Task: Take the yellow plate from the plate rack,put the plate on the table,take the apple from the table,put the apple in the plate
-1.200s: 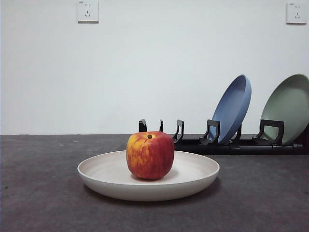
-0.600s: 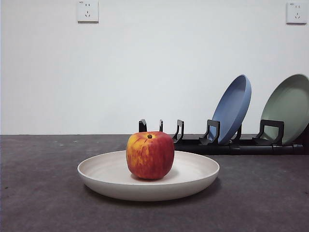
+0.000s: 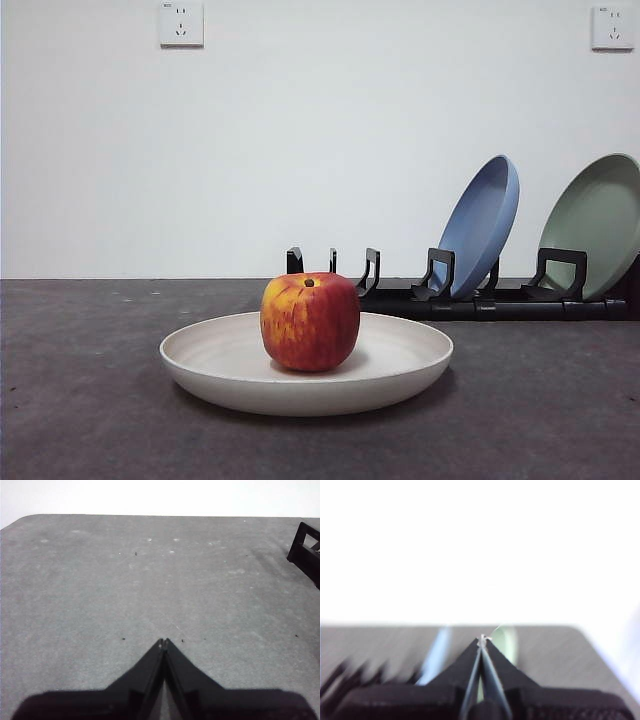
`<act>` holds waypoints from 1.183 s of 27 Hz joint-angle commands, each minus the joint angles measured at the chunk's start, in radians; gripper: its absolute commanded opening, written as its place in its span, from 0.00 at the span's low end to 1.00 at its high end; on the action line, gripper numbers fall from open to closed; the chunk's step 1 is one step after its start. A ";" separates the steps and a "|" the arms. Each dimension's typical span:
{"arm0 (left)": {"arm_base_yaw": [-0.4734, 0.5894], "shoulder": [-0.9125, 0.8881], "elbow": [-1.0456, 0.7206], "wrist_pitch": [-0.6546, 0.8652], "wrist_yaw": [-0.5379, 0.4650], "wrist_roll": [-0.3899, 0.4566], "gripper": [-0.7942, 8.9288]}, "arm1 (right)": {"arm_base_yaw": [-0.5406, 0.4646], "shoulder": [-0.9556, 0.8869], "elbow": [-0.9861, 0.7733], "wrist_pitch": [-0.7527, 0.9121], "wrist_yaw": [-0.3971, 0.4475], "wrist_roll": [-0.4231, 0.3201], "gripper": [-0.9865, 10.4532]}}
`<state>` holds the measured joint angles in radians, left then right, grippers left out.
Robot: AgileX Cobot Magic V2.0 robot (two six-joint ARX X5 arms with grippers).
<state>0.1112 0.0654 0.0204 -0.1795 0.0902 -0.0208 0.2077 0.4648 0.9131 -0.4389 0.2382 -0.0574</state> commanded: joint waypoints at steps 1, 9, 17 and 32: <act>0.003 0.000 -0.010 0.010 0.003 -0.009 0.08 | -0.044 -0.105 -0.282 0.182 -0.003 -0.032 0.09; 0.003 0.000 -0.010 0.010 0.003 -0.009 0.08 | -0.058 -0.321 -0.752 0.452 -0.004 -0.019 0.09; 0.003 0.000 -0.010 0.010 0.003 -0.009 0.08 | -0.058 -0.457 -0.896 0.434 -0.004 0.016 0.09; 0.003 0.000 -0.010 0.010 0.003 -0.009 0.08 | -0.058 -0.457 -0.896 0.256 -0.016 0.031 0.09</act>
<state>0.1112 0.0654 0.0204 -0.1791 0.0902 -0.0208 0.1501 0.0105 0.0261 -0.1814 0.2256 -0.0372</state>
